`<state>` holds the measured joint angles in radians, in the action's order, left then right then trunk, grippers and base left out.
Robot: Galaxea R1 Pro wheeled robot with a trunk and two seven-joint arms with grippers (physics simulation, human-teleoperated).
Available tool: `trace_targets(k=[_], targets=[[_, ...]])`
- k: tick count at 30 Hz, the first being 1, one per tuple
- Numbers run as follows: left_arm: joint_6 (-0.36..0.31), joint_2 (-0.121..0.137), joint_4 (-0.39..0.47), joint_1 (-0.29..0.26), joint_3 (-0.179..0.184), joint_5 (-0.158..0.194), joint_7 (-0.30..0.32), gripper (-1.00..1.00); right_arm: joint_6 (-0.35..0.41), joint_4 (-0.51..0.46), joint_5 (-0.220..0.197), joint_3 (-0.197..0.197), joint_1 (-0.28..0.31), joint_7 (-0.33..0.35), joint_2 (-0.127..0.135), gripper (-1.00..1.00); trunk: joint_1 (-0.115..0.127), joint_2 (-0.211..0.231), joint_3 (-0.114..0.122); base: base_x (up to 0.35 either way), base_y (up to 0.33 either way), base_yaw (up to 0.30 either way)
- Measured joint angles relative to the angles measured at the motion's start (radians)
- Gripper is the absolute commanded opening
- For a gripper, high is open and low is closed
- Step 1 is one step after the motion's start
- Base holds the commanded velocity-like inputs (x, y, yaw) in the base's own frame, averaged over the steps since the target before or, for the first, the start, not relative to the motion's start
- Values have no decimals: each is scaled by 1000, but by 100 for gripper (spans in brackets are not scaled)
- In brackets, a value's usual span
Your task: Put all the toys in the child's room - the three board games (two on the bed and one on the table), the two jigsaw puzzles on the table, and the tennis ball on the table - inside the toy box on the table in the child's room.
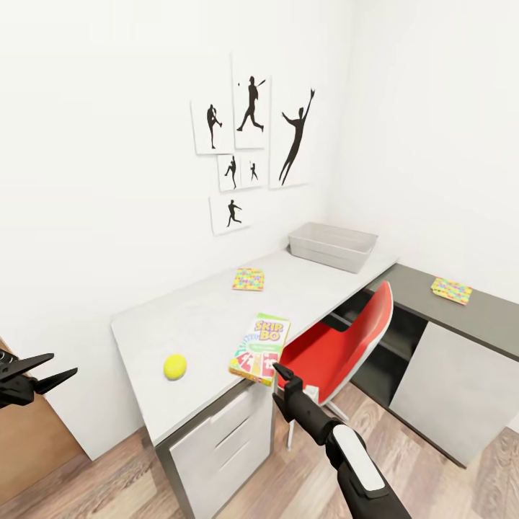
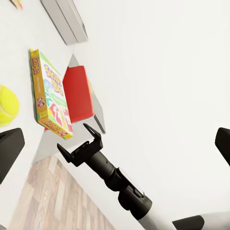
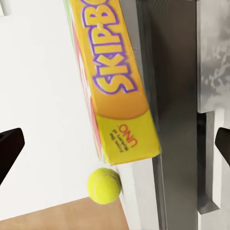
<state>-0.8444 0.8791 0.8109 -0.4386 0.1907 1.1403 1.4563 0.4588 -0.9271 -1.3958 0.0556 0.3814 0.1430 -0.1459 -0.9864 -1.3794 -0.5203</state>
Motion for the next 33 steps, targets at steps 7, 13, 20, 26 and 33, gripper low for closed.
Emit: trace_targets(k=[7, 13, 20, 26, 33], targets=[[0, 0, 0, 0, 0, 0, 0, 100, 0, 0, 0, 0, 0, 0, 0, 100, 0, 0, 0, 28, 7, 0], [0, 0, 0, 0, 1, 0, 0, 100, 1, 0, -1, 2, 0, -1, -1, 100, 0, 0, 0, 3, 1, 0], [-2, 0, 0, 0, 0, -1, 0, 100, 1, 0, -4, 2, 0, -2, 0, 100, 0, 0, 0, 28, 18, 0], [-2, 0, 0, 0, 0, 0, 0, 100, 2, 4, -5, 2, 0, -3, -1, 100, 0, 0, 0, 28, 16, 0], [-2, 0, 0, 0, 0, 0, 0, 100, 3, 30, -5, 4, 1, -5, -1, 100, 0, 0, 0, 3, 1, 0]])
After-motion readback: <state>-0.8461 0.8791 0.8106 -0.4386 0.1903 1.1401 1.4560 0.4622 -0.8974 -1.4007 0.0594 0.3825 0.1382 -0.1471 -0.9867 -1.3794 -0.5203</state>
